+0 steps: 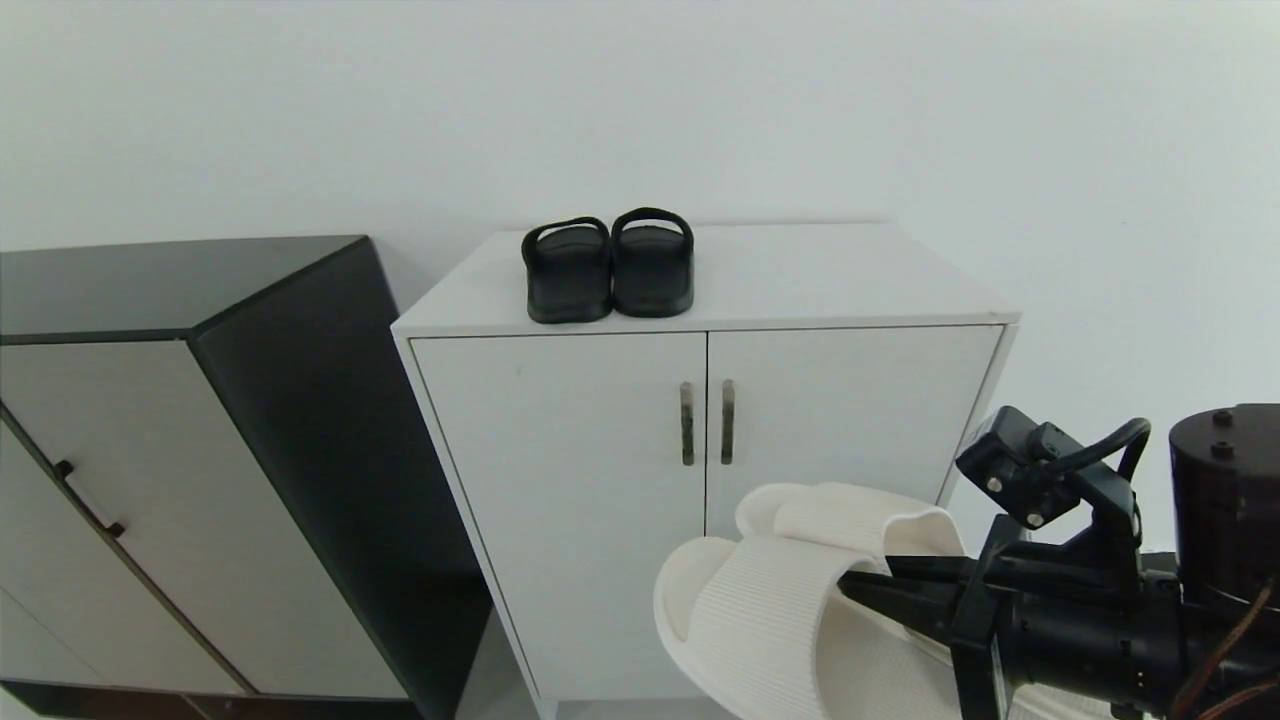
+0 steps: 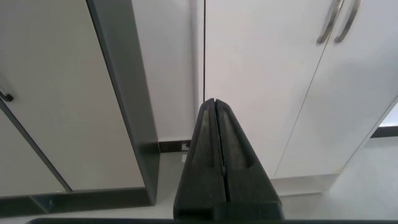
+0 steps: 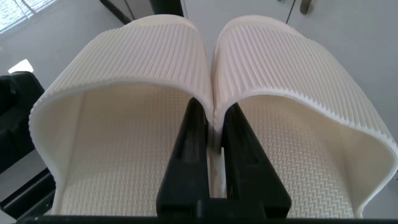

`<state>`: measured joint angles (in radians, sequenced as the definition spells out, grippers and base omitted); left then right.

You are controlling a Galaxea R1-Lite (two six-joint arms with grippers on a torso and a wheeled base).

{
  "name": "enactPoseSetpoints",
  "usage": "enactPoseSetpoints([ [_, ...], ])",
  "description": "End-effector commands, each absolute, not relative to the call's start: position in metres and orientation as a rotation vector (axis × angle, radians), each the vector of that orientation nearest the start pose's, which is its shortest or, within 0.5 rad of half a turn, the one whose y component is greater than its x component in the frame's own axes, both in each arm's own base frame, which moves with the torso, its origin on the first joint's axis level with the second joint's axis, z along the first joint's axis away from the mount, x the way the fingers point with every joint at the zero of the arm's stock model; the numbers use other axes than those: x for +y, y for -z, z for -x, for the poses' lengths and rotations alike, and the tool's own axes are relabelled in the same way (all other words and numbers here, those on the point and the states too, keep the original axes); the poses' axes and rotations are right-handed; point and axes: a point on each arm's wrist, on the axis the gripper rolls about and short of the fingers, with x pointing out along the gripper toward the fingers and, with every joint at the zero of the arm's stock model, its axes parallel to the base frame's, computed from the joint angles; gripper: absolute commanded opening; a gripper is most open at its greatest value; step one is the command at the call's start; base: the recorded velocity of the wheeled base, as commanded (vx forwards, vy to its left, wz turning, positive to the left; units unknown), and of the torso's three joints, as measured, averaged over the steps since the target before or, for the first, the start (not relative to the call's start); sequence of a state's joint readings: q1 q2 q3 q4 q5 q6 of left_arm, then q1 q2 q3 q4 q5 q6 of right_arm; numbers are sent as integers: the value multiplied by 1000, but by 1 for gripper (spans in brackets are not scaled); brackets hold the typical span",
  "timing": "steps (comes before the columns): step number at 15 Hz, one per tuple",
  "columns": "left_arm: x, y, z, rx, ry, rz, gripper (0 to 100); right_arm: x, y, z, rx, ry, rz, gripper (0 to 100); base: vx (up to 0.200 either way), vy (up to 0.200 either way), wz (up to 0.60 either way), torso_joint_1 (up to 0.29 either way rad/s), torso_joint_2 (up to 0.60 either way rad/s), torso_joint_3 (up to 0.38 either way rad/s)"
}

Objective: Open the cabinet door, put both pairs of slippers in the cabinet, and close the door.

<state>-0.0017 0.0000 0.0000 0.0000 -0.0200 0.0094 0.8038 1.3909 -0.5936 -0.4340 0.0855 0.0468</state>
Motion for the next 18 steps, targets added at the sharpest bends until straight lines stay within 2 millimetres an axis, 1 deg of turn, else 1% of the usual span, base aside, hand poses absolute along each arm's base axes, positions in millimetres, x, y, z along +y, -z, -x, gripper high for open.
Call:
enactPoseSetpoints([
  [1, 0, -75, 23, 0, 21, -9, 0, 158, -185, -148, 377, -873, 90, 0, 0, 0, 0, -163, 491, 325],
  [9, 0, -75, 23, 0, 21, -9, 0, 156, -181, -147, 390, -872, 95, 0, 0, 0, 0, -121, 463, 339],
  [13, 0, -75, 23, 0, 21, -9, 0, 156, -180, -147, 393, -869, 97, 0, 0, 0, 0, -45, 443, 386],
  [15, -1, -76, 23, 1, 26, -6, 0, 156, -180, -147, 394, -867, 98, 0, 0, 0, 0, -10, 263, 246],
  [16, -1, -76, 23, 1, 26, -14, 100, 156, -179, -147, 395, -867, 98, 0, 0, 0, 0, 2, 110, 110],
  [17, -1, -75, 23, 2, 29, -77, 100, 157, -179, -148, 397, -867, 99, 0, 0, 0, 0, 2, 61, 51],
  [18, -1, -76, 23, 0, 29, -81, 100, 156, -179, -147, 397, -867, 99, 0, 0, 0, 0, 0, 0, 0],
])
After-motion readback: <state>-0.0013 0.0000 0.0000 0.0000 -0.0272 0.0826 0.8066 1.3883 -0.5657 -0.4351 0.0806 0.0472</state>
